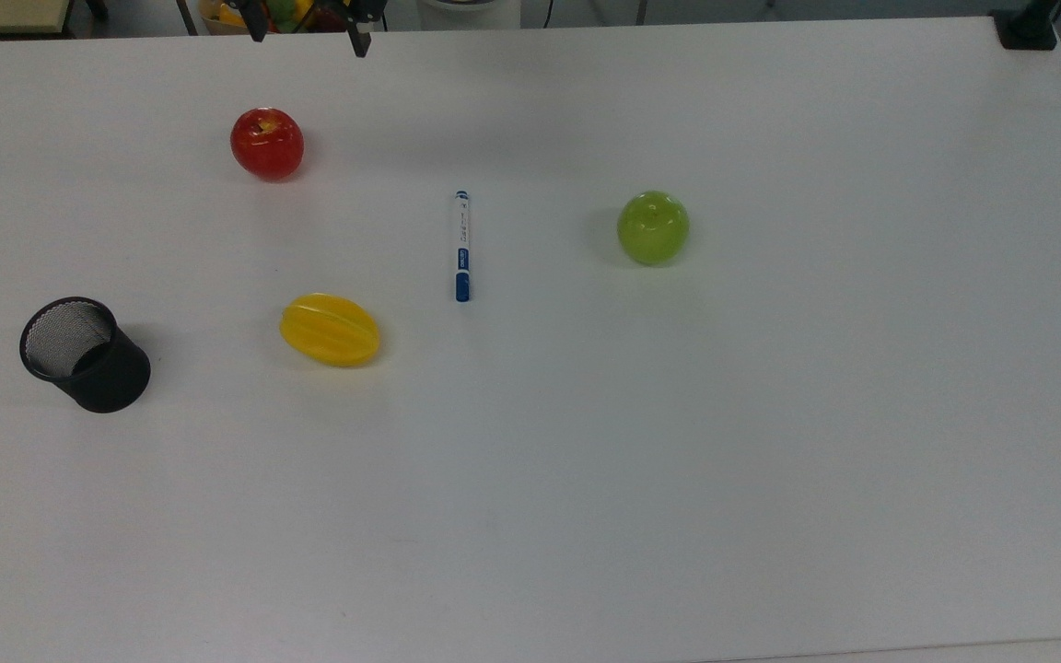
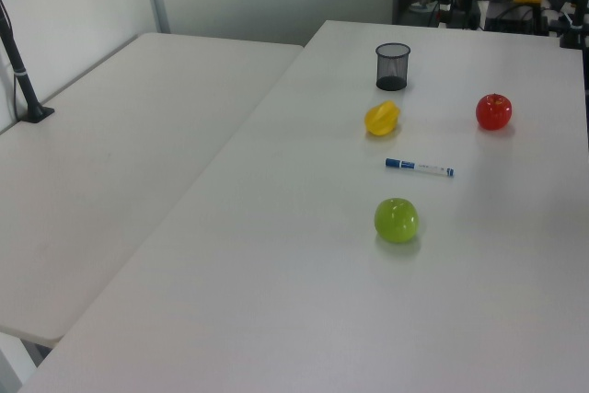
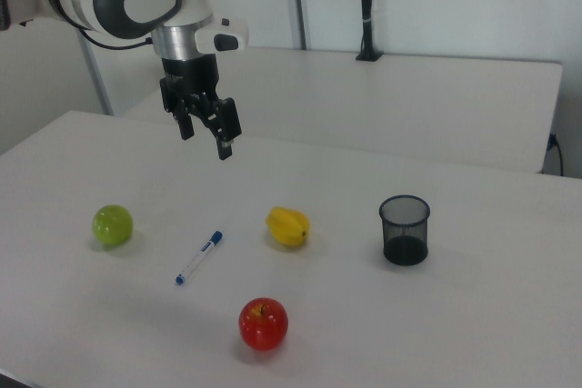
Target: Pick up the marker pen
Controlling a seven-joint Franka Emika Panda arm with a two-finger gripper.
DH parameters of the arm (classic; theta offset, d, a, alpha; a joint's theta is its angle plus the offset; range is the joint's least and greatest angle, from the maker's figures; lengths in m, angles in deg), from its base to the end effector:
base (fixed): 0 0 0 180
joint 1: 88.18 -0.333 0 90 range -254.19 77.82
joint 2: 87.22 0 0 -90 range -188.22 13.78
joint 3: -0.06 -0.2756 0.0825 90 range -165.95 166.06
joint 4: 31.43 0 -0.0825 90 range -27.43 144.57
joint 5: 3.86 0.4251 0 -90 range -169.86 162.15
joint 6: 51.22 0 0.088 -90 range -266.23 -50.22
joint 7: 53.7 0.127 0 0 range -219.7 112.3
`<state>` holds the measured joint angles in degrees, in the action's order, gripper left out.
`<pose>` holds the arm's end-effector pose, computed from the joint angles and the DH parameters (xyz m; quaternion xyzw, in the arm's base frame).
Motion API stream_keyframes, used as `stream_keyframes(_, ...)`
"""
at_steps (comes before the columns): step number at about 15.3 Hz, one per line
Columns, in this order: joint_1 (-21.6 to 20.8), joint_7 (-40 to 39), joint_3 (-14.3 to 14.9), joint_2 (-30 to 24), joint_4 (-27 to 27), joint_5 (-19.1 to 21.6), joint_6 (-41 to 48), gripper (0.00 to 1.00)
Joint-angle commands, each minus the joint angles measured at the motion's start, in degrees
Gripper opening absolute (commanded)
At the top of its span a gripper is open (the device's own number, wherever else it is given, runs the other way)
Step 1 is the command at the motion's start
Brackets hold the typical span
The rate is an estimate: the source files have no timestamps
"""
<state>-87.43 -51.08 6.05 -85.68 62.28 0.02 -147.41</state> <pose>0.6076 -0.0633 0.5243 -0.9958 0.0849 -0.0094 0.0320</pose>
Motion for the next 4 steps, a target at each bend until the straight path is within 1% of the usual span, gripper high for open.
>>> stream_keyframes(1,0.04,1.07,-0.37,-1.63,1.83,-0.19,0.47,1.0)
stream_keyframes(4,0.12,1.07,-0.37,-1.54,1.57,-0.45,0.47,1.0)
